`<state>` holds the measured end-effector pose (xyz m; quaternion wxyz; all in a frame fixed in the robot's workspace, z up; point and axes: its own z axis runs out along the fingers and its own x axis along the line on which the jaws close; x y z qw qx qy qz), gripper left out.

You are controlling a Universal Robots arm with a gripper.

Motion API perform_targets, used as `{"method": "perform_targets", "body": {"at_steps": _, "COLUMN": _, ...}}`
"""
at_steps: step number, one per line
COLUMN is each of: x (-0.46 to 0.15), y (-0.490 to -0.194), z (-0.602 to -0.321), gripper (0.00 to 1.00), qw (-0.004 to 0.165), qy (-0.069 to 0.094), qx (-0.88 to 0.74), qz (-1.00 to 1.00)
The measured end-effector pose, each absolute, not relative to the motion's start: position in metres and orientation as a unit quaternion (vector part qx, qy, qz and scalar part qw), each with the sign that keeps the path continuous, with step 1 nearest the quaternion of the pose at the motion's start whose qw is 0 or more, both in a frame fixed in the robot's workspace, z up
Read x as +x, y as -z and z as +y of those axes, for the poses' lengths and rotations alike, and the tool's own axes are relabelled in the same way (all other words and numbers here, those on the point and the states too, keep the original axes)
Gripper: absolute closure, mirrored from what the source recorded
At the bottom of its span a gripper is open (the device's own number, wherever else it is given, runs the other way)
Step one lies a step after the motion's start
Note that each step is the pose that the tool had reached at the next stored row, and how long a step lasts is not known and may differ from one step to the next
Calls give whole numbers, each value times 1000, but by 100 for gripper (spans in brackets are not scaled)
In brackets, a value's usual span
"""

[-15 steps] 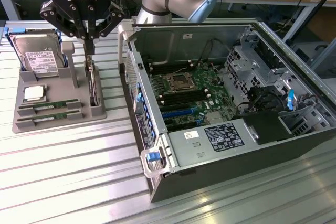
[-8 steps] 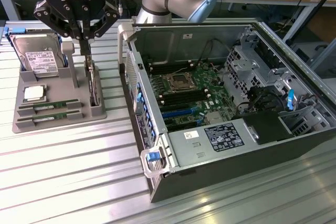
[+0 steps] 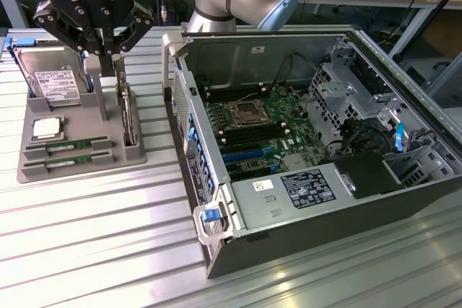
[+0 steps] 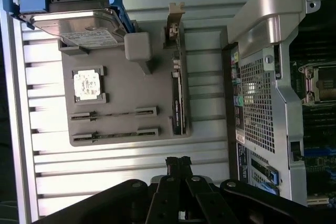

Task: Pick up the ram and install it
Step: 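Reach for the ram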

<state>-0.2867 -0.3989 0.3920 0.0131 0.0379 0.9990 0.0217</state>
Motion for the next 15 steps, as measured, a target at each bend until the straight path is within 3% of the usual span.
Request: {"method": "perform_targets", "body": {"at_steps": 15, "x": -307, "y": -392, "z": -399, "gripper": 89, "qw": 13, "qy": -22, "qx": 38, "qz": 999}}
